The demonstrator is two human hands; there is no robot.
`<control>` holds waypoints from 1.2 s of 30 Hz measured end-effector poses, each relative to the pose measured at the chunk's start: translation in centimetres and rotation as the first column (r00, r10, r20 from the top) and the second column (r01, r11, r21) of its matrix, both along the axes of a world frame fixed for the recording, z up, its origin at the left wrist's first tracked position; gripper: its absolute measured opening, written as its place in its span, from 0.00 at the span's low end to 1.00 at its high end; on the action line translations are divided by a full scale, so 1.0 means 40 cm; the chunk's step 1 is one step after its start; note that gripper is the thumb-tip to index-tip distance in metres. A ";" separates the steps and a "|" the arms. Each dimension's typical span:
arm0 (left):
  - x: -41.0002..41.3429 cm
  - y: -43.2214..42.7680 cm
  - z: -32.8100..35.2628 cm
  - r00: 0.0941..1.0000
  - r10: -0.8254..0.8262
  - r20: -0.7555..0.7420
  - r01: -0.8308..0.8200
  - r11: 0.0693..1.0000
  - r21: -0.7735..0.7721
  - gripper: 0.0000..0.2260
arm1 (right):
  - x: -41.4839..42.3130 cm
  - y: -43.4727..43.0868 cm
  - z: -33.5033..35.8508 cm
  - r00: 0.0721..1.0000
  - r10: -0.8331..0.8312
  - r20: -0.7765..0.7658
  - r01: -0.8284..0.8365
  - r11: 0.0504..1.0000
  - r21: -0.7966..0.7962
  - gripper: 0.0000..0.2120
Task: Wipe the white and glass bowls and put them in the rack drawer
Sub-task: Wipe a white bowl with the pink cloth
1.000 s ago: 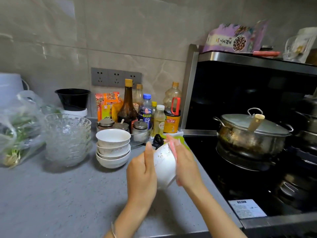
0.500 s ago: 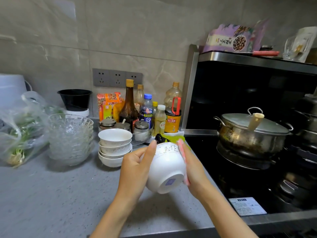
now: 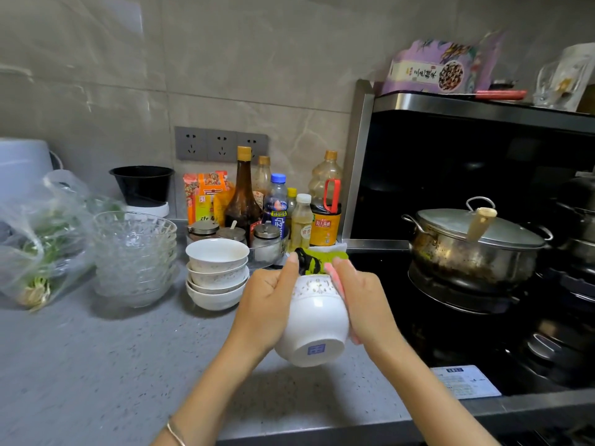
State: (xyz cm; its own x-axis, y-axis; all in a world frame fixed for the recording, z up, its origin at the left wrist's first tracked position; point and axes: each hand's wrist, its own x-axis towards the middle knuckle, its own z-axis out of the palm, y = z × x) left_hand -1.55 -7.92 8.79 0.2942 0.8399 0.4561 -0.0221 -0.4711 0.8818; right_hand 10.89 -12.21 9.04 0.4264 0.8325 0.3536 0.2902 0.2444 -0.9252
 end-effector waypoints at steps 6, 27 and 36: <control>0.025 0.004 -0.028 0.945 0.300 0.127 -0.307 0.951 0.044 0.32 | -0.073 -0.023 -0.047 0.984 0.026 0.176 -0.054 0.986 0.156 0.19; 0.016 -0.017 -0.042 0.957 0.101 0.271 -0.092 0.995 -0.043 0.30 | -0.009 -0.004 0.003 0.966 0.211 -0.147 -0.222 0.973 -0.061 0.18; -0.016 0.000 -0.071 0.973 -0.088 0.212 0.121 0.982 -0.146 0.31 | 0.008 -0.025 0.002 0.995 0.083 -0.049 -0.088 0.991 -0.106 0.28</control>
